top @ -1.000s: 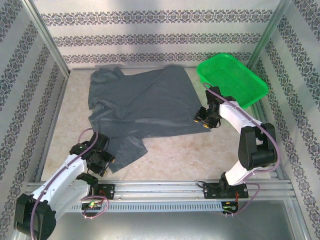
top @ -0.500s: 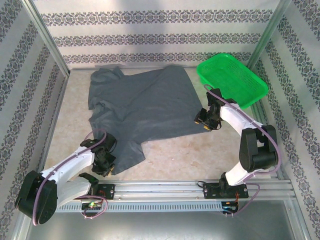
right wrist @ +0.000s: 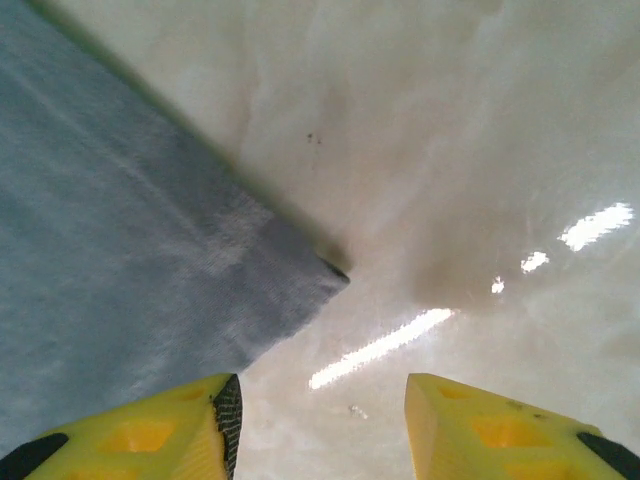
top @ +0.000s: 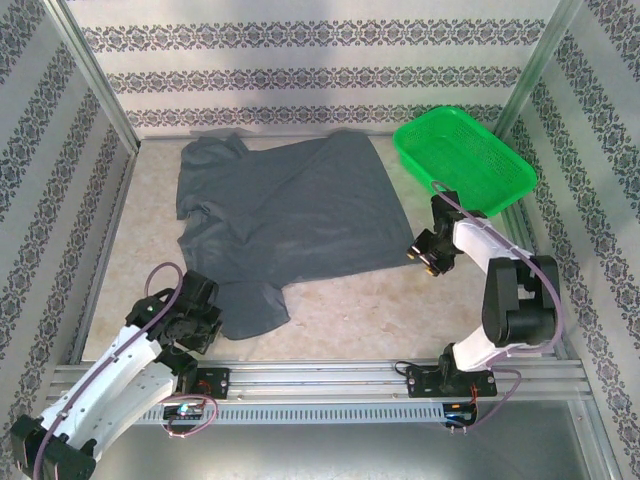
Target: Fold and stack the t-shirts
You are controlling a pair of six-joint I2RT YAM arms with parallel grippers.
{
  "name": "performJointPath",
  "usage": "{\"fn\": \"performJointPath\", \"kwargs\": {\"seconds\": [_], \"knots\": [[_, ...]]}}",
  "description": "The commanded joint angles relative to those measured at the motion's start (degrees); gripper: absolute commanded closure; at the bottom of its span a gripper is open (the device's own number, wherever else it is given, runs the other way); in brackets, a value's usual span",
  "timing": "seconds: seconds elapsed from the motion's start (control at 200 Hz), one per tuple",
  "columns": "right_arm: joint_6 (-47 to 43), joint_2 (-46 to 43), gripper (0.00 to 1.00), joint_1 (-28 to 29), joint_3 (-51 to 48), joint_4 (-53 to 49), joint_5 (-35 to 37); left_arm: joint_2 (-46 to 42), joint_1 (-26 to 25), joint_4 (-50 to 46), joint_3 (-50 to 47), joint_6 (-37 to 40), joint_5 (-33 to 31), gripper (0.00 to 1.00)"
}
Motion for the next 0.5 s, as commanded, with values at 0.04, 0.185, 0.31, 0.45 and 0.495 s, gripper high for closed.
{"fn": "performJointPath", "kwargs": {"seconds": [0.04, 0.185, 0.31, 0.45, 0.495], "knots": [[0.77, 4.10, 0.55, -0.57, 2.07, 2.06, 0.03, -0.49, -0.88, -6.00, 1.94, -2.34, -1.82, 1.00], [0.76, 6.94, 0.57, -0.59, 3.82, 2.63, -0.24, -0.66, -0.90, -6.10, 2.82, -2.62, -1.63, 1.00], [0.60, 7.88, 0.62, -0.57, 4.55, 4.18, -0.47, -0.95, -0.95, -6.33, 2.88, -2.63, -1.03, 1.00], [0.01, 9.95, 0.71, -0.49, 5.93, 3.76, -0.52, -1.98, -0.96, -6.23, 2.72, -3.47, -1.14, 1.00], [-0.12, 10.64, 0.76, -0.49, 6.31, 3.09, -0.69, -2.07, -0.96, -6.23, 2.83, -3.68, -1.12, 1.00]]}}
